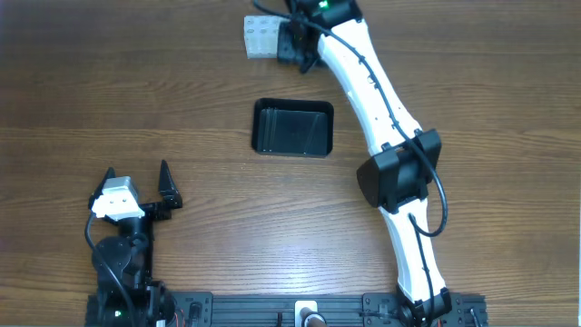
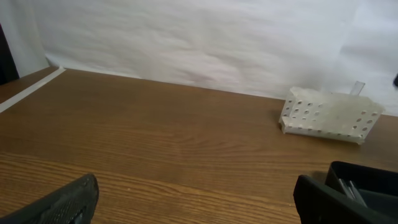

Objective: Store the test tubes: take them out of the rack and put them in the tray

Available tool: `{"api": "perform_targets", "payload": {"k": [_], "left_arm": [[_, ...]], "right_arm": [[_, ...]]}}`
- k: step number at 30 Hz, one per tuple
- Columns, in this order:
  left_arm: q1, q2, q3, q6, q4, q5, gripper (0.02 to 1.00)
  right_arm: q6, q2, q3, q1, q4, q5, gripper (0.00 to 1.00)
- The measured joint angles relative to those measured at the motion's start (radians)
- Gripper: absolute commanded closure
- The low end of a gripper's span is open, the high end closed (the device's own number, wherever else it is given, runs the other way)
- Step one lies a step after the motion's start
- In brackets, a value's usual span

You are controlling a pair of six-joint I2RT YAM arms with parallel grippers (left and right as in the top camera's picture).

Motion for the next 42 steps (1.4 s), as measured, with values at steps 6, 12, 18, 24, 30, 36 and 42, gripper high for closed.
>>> {"api": "perform_targets", "payload": {"k": [6,12,18,24,30,36,42], "left_arm": [[0.000,0.000,0.000,0.000,0.000,0.000,0.020],[0.000,0.000,0.000,0.000,0.000,0.000,0.020],[0.000,0.000,0.000,0.000,0.000,0.000,0.023],[0.000,0.000,0.000,0.000,0.000,0.000,0.020],[0.000,0.000,0.000,0.000,0.000,0.000,0.020],[0.000,0.000,0.000,0.000,0.000,0.000,0.020],[0.000,0.000,0.000,0.000,0.000,0.000,0.023]], "right_arm": [[-0.074,0.001,0.000,-0.043,0.153,0.093,0.237],[-0.166,0.009,0.000,-0.067,0.325,0.146,0.145],[-0.240,0.067,0.000,-0.063,0.436,0.161,0.137],[-0.264,0.142,0.000,-0.051,0.473,0.161,0.150],[-0.270,0.176,-0.001,-0.042,0.536,0.159,0.154],[-0.277,0.180,-0.001,-0.035,0.570,0.135,0.167],[-0.282,0.207,-0.001,-0.029,0.588,0.126,0.180]]}}
